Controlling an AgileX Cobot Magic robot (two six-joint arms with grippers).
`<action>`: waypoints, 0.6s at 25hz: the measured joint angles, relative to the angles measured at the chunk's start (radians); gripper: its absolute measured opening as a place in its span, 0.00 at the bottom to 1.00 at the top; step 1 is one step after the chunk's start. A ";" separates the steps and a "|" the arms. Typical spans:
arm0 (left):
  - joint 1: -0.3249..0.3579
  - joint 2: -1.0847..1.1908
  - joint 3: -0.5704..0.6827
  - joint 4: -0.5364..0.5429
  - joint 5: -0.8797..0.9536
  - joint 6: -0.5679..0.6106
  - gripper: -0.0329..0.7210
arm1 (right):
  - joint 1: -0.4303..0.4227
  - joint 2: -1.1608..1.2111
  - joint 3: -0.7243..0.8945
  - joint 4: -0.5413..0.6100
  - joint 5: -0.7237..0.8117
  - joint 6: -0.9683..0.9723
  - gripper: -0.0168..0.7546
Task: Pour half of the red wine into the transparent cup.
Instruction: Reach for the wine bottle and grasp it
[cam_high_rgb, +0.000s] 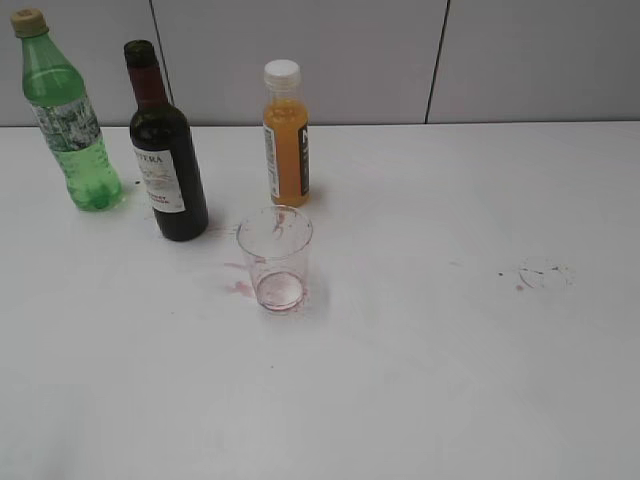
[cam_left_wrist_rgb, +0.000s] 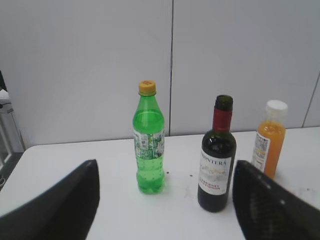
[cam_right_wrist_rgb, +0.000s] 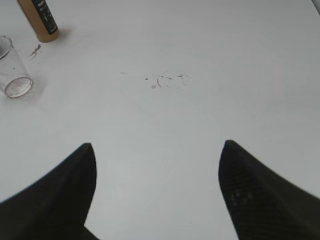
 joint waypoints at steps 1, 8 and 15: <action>-0.004 0.036 0.000 -0.005 -0.038 0.001 0.86 | 0.000 0.000 0.000 0.000 0.000 0.000 0.76; -0.083 0.262 0.001 -0.004 -0.316 0.002 0.84 | 0.000 0.000 0.000 0.000 0.000 0.000 0.76; -0.180 0.516 0.001 0.024 -0.561 0.003 0.82 | 0.000 0.000 0.000 0.000 0.000 0.000 0.76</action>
